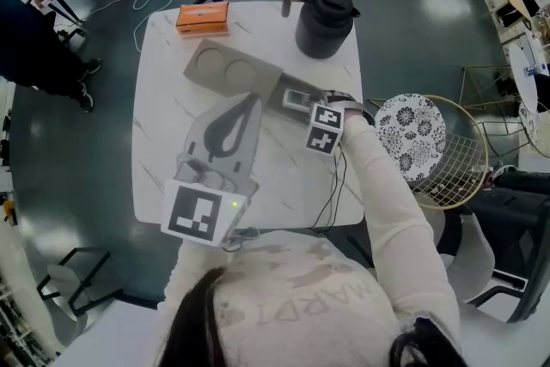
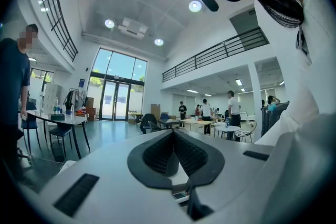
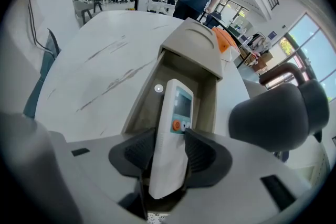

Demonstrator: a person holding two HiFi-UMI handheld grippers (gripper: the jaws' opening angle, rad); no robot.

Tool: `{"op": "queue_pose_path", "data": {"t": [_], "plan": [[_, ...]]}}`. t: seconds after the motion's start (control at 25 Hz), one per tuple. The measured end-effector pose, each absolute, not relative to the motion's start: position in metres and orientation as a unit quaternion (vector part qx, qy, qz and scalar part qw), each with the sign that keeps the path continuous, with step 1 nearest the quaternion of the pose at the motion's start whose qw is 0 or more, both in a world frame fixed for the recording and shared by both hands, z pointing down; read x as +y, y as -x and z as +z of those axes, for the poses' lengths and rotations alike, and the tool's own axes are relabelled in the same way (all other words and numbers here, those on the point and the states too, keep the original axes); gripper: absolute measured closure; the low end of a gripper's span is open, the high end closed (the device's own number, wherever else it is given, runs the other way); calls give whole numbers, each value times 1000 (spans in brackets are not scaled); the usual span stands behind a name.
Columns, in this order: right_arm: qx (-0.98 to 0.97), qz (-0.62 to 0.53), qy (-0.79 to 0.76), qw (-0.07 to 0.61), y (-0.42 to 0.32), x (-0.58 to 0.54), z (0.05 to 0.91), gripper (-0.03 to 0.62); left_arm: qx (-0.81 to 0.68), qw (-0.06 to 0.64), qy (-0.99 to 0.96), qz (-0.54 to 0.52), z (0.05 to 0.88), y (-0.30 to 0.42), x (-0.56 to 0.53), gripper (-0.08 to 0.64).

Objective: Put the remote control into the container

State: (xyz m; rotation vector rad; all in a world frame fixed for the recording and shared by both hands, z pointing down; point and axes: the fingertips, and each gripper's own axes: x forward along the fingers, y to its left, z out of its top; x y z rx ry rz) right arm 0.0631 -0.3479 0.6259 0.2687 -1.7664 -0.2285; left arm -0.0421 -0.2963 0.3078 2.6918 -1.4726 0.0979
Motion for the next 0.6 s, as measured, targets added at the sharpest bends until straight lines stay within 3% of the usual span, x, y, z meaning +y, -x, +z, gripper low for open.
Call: {"op": "queue_pose_path", "data": {"t": [0.28,0.6], "plan": [[-793,-43,-179,581,-60,-355,626,403,-478,36,-877,33,308,41,-296,546],[-782,-48,-130,607,-67,-347,628,403,-478,34,-877,35,308,40,-296,546]]}}
